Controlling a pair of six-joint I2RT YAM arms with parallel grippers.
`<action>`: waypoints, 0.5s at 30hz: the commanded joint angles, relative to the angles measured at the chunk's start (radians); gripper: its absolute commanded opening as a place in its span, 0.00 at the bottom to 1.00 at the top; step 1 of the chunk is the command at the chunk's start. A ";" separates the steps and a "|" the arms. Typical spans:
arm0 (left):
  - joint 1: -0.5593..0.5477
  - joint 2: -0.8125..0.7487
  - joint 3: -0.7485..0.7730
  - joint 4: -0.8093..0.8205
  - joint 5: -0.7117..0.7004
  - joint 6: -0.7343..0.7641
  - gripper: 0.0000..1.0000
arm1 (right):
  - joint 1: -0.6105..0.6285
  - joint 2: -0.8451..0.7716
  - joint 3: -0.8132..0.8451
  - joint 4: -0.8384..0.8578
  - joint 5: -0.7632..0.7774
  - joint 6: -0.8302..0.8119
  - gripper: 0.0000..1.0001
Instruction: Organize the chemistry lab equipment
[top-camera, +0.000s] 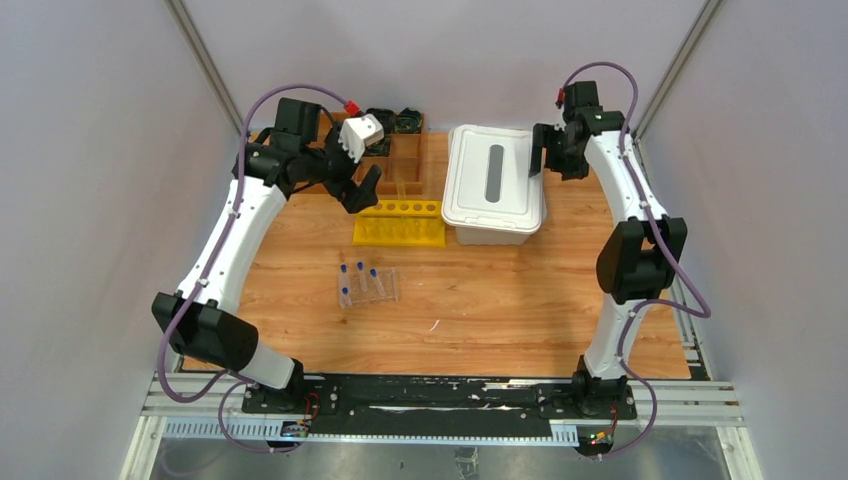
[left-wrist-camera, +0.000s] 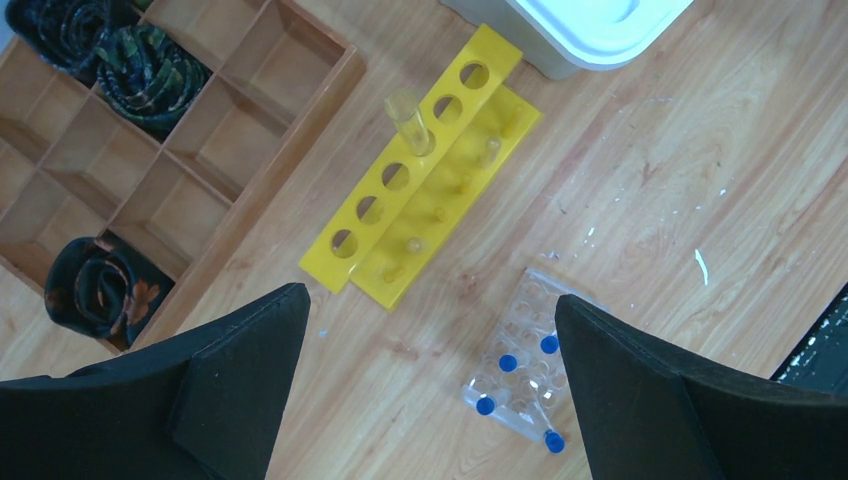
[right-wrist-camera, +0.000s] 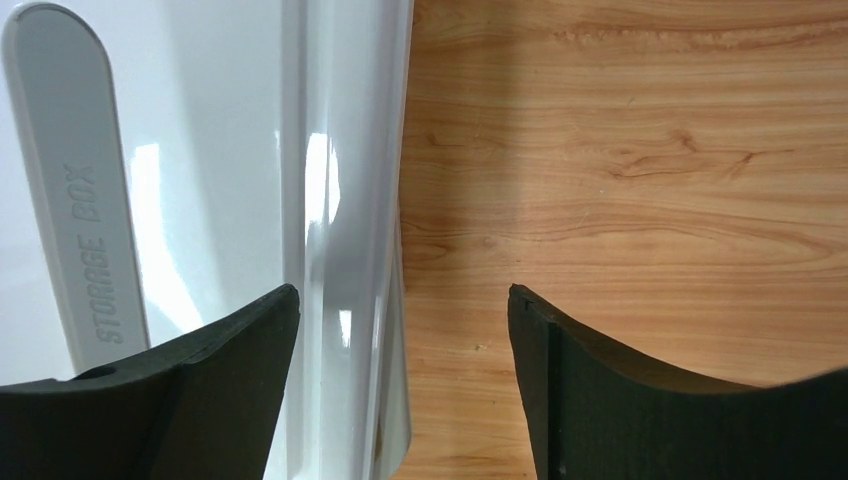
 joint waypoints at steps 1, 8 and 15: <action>0.005 -0.015 0.006 0.002 0.055 -0.007 1.00 | -0.008 0.048 0.035 0.001 -0.015 0.000 0.77; 0.010 -0.026 -0.022 0.002 0.056 -0.003 1.00 | -0.008 0.098 0.081 0.008 -0.029 -0.008 0.73; 0.010 -0.027 -0.037 0.001 0.064 -0.002 1.00 | -0.008 0.142 0.161 0.014 -0.060 -0.017 0.71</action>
